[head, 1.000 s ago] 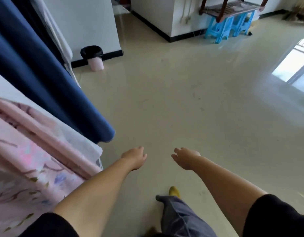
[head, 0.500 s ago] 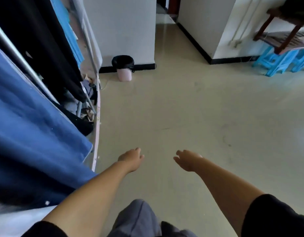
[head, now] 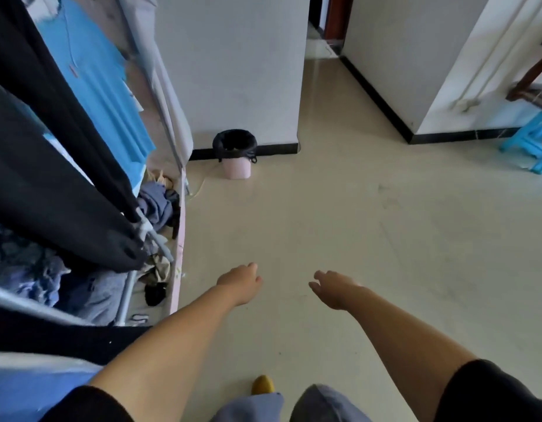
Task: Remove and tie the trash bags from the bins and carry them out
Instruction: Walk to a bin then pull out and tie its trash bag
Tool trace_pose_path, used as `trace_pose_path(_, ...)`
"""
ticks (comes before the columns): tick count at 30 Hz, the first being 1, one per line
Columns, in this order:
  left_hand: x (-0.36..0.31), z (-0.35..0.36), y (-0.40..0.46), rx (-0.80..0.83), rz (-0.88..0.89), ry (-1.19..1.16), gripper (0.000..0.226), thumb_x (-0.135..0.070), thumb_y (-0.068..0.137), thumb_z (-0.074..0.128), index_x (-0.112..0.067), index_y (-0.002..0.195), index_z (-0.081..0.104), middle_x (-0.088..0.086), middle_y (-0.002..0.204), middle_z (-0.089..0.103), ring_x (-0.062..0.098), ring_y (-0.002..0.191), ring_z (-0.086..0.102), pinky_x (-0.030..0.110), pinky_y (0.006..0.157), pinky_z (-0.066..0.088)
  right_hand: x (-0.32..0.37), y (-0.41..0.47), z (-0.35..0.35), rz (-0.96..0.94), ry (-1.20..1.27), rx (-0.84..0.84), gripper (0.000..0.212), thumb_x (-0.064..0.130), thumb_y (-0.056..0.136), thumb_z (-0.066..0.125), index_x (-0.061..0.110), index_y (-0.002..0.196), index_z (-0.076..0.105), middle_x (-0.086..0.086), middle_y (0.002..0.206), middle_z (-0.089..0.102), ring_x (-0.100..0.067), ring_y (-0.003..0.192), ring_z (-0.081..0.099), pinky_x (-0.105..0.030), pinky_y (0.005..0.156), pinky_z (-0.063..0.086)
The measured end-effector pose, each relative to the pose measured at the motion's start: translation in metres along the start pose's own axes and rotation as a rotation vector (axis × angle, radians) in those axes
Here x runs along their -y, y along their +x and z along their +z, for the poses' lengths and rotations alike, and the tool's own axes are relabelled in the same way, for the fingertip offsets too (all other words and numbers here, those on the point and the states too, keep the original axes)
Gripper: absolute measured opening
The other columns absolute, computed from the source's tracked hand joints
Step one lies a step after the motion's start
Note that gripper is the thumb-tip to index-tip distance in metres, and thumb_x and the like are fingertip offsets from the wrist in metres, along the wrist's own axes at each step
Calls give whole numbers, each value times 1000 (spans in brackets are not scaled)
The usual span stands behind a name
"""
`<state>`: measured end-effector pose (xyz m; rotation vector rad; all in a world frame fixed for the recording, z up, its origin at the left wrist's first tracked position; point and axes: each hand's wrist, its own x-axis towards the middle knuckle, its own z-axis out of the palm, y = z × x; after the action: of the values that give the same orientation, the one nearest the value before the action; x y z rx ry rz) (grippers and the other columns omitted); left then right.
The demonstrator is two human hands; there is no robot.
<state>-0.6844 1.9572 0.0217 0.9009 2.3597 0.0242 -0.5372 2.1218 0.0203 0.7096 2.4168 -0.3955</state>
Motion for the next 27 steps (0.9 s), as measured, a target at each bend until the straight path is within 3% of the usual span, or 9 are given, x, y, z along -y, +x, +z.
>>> trace_pose_path(10,3,-123,205,-22,-57,-8,47,-35,98,30,-12,138,38,14,139,47,33,124,49,39,98,42,-27,196,-151,-35,-36,0,48,40,100,24,14,139,35,-14,140,45,-33,126,47,-43,102,40)
trace_pose_path(19,-8,-228,362,-51,-160,-176,45,-39,98,31,-13,133,39,11,135,50,29,122,51,40,99,44,-46,366,-307,-102,-112,15,47,39,101,22,13,139,34,-12,140,46,-30,125,48,-40,101,40)
trace_pose_path(27,61,-297,495,5,-186,-203,49,-38,100,27,-14,143,31,11,140,47,29,124,49,39,97,43,2,512,-373,-138,-71,44,49,40,101,23,13,141,33,-13,141,45,-30,127,47,-40,101,39)
